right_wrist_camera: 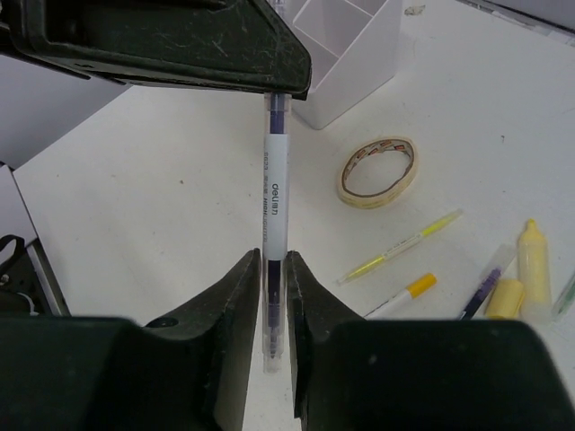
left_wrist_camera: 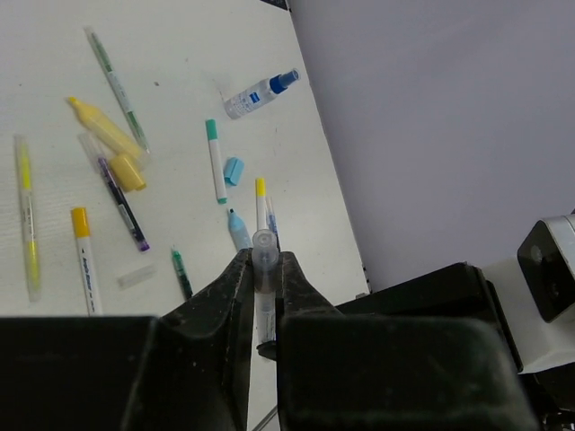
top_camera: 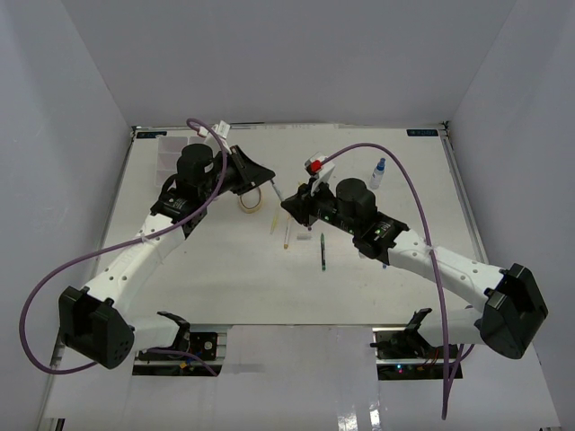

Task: Sort the stationery into containers
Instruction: Pick up the pen from the center of the board, then place the pen in the storage box.

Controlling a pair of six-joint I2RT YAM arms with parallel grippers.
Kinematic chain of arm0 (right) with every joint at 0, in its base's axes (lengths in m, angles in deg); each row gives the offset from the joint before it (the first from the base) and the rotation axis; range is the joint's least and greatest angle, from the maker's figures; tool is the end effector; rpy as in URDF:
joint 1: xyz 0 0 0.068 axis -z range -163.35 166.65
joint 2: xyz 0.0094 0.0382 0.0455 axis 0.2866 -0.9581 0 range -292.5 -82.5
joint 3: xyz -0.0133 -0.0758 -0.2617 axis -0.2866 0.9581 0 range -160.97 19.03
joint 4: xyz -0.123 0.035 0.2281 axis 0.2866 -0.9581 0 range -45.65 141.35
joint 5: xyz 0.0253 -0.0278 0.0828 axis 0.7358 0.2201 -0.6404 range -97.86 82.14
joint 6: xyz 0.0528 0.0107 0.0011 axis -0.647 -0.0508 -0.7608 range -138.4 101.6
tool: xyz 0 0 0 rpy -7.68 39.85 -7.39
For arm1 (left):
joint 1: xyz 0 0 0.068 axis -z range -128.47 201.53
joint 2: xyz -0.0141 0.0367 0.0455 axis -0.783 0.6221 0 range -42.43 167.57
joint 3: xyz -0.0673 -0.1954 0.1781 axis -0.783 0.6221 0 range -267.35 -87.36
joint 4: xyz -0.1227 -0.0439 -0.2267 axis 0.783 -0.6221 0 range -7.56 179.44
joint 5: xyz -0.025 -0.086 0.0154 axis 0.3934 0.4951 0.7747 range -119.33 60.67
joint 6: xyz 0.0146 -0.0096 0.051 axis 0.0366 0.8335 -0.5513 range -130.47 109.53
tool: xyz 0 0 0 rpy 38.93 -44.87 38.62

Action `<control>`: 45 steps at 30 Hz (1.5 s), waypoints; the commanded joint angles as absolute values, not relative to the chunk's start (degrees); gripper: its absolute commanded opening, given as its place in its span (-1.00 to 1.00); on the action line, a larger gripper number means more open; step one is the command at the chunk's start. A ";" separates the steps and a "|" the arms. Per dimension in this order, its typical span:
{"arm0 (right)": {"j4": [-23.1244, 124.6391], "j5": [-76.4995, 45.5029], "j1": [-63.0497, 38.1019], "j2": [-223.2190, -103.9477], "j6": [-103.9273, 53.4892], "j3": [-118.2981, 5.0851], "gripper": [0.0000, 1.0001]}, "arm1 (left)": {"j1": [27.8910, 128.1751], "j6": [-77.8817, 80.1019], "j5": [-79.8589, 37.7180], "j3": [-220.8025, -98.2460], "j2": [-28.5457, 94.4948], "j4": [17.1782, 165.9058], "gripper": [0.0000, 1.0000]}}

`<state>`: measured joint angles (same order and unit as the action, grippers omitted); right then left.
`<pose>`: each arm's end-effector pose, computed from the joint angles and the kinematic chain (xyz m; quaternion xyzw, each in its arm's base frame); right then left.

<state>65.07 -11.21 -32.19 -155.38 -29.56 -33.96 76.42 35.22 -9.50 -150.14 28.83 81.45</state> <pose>0.1972 0.2287 0.3271 -0.2587 0.6976 0.3527 0.5674 0.2574 -0.1328 0.3563 -0.0411 0.7948 -0.4532 0.4016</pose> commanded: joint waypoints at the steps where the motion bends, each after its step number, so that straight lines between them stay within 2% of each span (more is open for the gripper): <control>1: 67.79 -11.81 -32.48 -156.07 -29.39 -33.36 -0.49 | 76.93 34.80 -9.82 -151.25 28.23 83.11 -0.82; 3: 67.96 -11.64 -32.48 -156.07 -29.22 -33.09 -0.32 | 76.93 34.18 -10.26 -151.16 28.15 83.11 -0.92; 4: 68.14 -11.46 -32.56 -156.15 -29.21 -32.92 -0.13 | 76.93 33.74 -10.52 -150.99 28.06 83.02 -0.95; 6: 68.23 -11.20 -32.56 -156.07 -29.21 -32.48 0.10 | 76.93 32.16 -12.36 -150.81 27.88 82.76 -0.97; 7: 68.14 -10.50 -32.57 -155.98 -29.13 -32.30 0.43 | 77.02 31.46 -13.41 -150.90 27.71 82.41 -0.97; 9: 66.74 -9.36 -32.56 -155.63 -28.34 -32.21 0.69 | 76.93 28.57 -17.89 -151.42 27.62 80.83 -0.99; 10: 66.12 -8.13 -32.48 -155.28 -27.99 -32.21 0.90 | 76.93 26.12 -20.08 -152.47 27.97 79.17 -0.99; 11: 64.90 -6.73 -32.39 -155.10 -27.72 -32.13 0.96 | 76.93 24.70 -25.32 -153.09 28.32 78.11 -1.00; 12: 64.28 -4.54 -32.39 -154.84 -27.46 -32.04 0.84 | 76.93 23.29 -28.25 -153.79 28.67 77.23 -1.00; 13: 63.58 -3.73 -32.30 -154.23 -27.37 -31.95 0.80 | 76.85 21.80 -32.54 -155.63 29.80 75.31 -1.00; 14: 63.13 -3.20 -32.13 -153.79 -26.76 -31.69 0.80 | 76.76 18.57 -39.20 -156.60 30.42 74.50 -1.00; 18: 60.94 -1.62 -32.13 -151.85 -25.35 -30.63 0.80 | 74.22 11.16 -49.80 -161.00 34.46 74.41 -0.92; 26: 57.94 0.93 -31.95 -147.63 -22.71 -29.84 0.80 | 57.62 9.92 -47.96 -172.33 47.37 77.22 -0.88; 35: 56.01 -0.74 -31.77 -147.89 -20.51 -29.84 0.80 | 48.55 8.87 -47.96 -179.55 57.14 83.54 -0.87; 45: 55.75 -3.11 -31.60 -148.86 -20.60 -28.43 0.80 | 44.50 7.99 -46.56 -181.75 62.86 88.99 -0.87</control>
